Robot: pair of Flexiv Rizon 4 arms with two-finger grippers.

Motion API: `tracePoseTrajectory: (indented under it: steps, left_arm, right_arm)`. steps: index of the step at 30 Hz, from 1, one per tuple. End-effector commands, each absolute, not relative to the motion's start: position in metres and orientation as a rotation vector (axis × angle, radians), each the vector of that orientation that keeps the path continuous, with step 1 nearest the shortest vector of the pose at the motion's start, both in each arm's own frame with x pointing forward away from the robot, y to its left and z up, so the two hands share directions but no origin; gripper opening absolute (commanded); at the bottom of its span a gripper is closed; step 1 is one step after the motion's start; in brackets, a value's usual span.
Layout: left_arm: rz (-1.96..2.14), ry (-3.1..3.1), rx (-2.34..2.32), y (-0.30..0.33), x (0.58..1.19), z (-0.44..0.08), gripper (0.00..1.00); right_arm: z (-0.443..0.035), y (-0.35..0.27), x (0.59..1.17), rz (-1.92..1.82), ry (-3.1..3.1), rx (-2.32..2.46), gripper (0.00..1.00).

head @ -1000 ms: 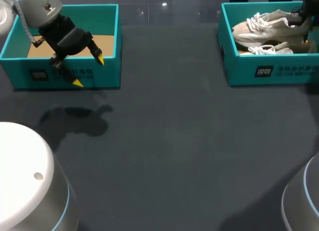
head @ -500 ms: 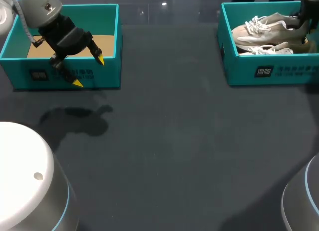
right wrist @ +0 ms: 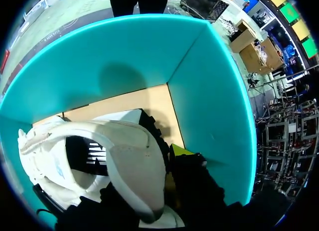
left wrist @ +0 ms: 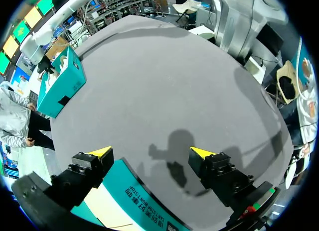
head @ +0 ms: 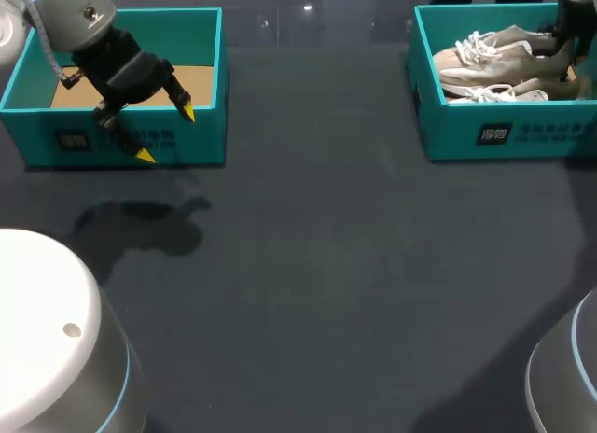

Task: Take the shoe out of the shoebox, open the shoe tongue, remove and reinsert the insole, then place the shoe into the shoebox

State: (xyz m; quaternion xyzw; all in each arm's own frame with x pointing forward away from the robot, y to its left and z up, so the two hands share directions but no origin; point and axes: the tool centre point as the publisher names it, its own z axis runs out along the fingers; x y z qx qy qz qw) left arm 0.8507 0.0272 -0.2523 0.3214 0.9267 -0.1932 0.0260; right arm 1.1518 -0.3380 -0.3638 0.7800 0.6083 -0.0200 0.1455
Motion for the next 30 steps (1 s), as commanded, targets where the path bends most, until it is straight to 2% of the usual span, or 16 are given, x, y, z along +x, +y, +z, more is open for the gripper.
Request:
tracePoseTrajectory:
  steps: [1, 15, 18, 21, 30]
  left_arm:
    - [-0.592, 2.865, 0.995, 0.027, 0.850, -0.252, 1.00]
    - [-0.592, 2.865, 0.995, 0.027, 0.850, -0.252, 1.00]
    - [-0.592, 2.865, 0.995, 0.027, 0.850, -0.252, 1.00]
    - [-0.592, 2.865, 0.995, 0.027, 0.850, -0.252, 1.00]
    - [-0.592, 2.865, 0.995, 0.027, 0.850, -0.252, 1.00]
  right_arm:
    - [-0.367, -0.342, 1.160, -0.065, 1.761, 2.256, 0.00]
    - [-0.375, -0.341, 1.161, -0.080, 1.790, 2.261, 0.00]
    - [-0.375, -0.341, 1.161, -0.082, 1.793, 2.261, 0.23]
    - [-0.372, -0.340, 1.160, -0.090, 1.796, 2.252, 0.38]
    - [-0.358, -0.336, 1.157, -0.091, 1.790, 2.241, 0.43]
